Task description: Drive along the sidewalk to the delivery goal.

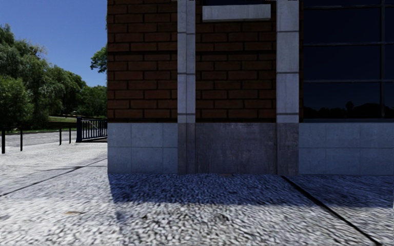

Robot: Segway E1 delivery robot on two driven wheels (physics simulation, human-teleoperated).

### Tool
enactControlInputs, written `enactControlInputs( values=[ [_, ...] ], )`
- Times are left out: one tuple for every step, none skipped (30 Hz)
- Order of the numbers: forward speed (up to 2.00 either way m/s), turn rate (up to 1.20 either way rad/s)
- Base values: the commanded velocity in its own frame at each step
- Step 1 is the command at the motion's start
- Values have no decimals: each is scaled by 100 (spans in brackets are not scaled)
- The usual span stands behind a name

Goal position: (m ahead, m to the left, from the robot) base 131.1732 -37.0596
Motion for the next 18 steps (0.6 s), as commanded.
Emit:
enactControlInputs(
  values=[
    [137,65],
    [137,65],
    [137,67],
    [137,68],
    [137,69],
    [137,69],
    [137,69],
    [137,71],
    [137,78],
    [137,81],
    [137,81],
    [137,82],
    [137,82],
    [137,82],
    [137,82],
    [137,82],
    [137,82],
    [137,82]
  ],
)
